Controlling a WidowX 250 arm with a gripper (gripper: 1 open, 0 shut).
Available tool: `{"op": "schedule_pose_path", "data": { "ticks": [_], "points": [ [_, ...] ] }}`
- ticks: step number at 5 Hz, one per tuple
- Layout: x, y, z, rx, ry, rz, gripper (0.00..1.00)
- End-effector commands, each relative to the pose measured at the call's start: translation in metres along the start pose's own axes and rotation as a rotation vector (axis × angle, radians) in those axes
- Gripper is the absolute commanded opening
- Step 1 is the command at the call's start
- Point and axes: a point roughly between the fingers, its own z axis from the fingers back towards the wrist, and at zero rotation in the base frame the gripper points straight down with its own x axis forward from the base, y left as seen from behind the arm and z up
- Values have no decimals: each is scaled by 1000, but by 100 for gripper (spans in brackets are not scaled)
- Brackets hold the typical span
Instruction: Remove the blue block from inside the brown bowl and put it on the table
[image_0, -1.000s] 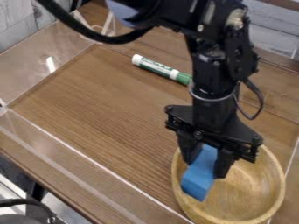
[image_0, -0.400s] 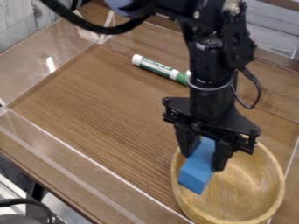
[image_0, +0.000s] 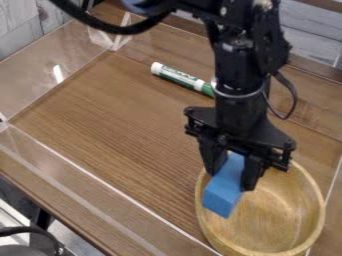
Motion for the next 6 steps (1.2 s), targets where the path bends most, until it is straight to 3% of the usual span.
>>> {"op": "schedule_pose_path", "data": {
  "ticks": [1, 6],
  "points": [
    [11, -1, 20, -15, -72, -7, 0],
    [13, 11, 22, -11, -73, -9, 0]
  ]
}}
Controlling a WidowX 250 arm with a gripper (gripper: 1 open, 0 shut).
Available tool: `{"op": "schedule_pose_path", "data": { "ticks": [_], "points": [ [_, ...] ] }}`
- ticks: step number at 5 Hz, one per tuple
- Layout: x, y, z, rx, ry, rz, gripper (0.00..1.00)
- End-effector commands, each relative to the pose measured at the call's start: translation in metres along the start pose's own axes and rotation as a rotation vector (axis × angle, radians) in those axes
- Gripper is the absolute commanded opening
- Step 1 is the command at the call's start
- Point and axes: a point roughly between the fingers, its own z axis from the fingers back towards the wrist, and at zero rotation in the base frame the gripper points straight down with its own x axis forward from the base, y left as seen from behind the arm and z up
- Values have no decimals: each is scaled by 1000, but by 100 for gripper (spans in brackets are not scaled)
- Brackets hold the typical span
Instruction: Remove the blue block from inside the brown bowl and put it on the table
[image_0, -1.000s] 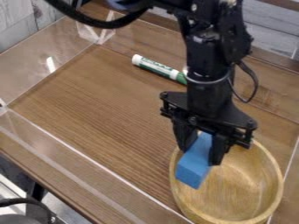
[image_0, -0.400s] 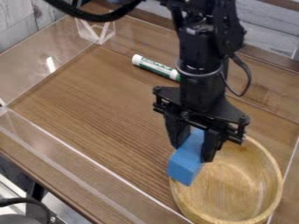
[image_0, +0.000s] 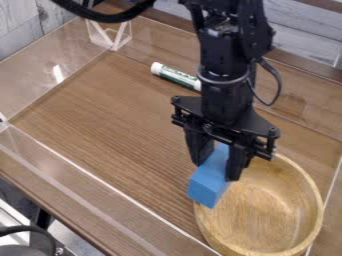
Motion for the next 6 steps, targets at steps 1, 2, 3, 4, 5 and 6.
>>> {"op": "schedule_pose_path", "data": {
  "ticks": [1, 2, 3, 4, 5, 6],
  "points": [
    [9, 1, 14, -13, -63, 1, 0],
    [10, 4, 14, -10, -65, 8, 0],
    [10, 8, 14, -7, -68, 14, 0],
    [10, 11, 14, -4, -70, 20, 0],
    [9, 14, 14, -1, -72, 25, 0],
    [9, 17, 14, 1, -74, 30, 0]
  ]
}}
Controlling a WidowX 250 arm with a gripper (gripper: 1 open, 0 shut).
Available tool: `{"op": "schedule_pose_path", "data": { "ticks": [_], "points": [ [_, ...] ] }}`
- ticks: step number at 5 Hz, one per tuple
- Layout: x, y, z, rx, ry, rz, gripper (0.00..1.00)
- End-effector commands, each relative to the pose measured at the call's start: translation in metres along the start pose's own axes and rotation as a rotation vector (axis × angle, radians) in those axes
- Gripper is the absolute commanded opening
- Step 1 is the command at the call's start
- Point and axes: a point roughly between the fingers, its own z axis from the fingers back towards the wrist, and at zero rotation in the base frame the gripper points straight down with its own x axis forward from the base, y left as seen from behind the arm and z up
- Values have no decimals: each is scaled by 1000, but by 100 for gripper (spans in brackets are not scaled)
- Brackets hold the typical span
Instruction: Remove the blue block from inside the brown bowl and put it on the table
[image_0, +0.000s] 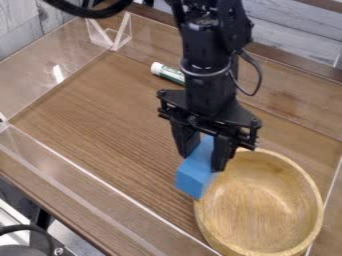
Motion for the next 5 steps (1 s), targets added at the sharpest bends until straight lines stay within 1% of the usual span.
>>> {"op": "schedule_pose_path", "data": {
  "ticks": [1, 5],
  "points": [
    [6, 2, 11, -6, -52, 3, 0],
    [8, 13, 11, 8, -61, -6, 0]
  ]
}}
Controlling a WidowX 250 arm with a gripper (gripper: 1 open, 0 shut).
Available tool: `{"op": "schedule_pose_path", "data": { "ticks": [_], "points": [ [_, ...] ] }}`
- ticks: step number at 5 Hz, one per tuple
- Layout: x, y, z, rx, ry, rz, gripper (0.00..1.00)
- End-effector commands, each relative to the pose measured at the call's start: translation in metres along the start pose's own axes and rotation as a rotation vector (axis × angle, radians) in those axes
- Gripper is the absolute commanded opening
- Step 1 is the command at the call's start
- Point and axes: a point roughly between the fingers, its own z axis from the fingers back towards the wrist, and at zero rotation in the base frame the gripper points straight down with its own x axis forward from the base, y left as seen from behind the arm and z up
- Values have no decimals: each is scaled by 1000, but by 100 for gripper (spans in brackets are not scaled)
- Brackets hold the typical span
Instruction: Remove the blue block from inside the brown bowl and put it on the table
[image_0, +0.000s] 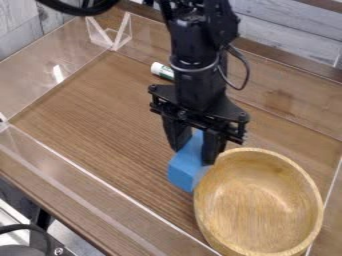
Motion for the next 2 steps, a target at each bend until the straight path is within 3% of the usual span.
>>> {"op": "schedule_pose_path", "data": {
  "ticks": [1, 2],
  "points": [
    [7, 2, 11, -1, -53, 0, 0],
    [6, 8, 12, 4, -47, -10, 0]
  ]
}}
